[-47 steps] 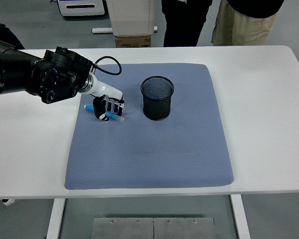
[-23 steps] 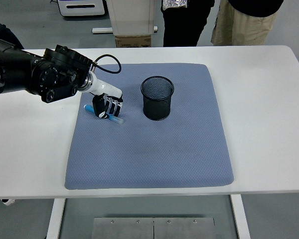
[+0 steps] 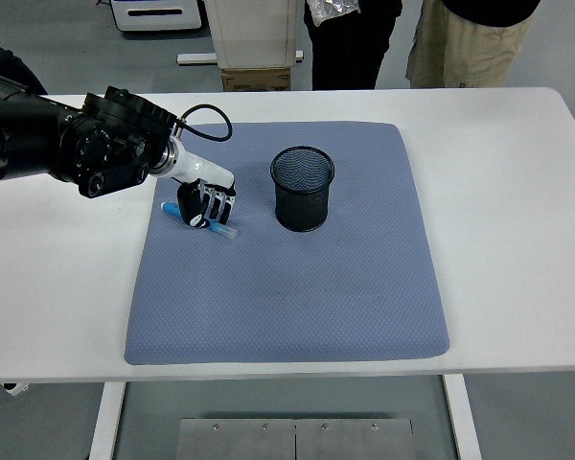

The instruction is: Left hand places marker in pen holder

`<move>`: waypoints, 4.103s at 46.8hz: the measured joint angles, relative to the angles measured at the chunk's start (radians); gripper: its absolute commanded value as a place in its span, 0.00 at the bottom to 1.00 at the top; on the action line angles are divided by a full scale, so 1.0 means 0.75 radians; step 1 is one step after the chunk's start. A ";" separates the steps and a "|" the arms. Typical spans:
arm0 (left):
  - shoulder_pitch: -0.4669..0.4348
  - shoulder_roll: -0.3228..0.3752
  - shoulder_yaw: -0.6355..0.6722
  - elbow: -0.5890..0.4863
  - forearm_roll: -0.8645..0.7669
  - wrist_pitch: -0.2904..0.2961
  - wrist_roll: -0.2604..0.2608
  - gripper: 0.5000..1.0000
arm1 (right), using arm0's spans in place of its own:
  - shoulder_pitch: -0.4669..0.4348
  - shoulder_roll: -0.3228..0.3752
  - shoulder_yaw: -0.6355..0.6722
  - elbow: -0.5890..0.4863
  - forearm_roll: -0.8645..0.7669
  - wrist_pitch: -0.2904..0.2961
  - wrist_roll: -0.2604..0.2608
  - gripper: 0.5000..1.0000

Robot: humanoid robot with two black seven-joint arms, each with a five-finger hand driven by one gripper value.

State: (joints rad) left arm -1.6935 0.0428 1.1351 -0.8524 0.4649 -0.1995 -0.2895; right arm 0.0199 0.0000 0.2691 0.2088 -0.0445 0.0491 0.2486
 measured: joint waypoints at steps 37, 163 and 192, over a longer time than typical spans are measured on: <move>0.000 -0.005 0.000 -0.002 0.000 -0.002 -0.008 0.24 | 0.000 0.000 0.000 0.000 0.000 0.000 0.000 1.00; -0.188 0.038 -0.253 0.124 0.037 -0.049 -0.025 0.00 | 0.000 0.000 0.001 0.000 0.000 0.000 0.000 1.00; -0.136 -0.057 -0.600 0.124 -0.048 -0.078 0.008 0.00 | 0.000 0.000 0.000 0.001 0.000 0.000 0.000 1.00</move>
State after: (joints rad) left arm -1.7955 0.0002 0.6854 -0.7597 0.4287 -0.2579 -0.2836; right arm 0.0202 -0.0001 0.2691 0.2091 -0.0445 0.0491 0.2486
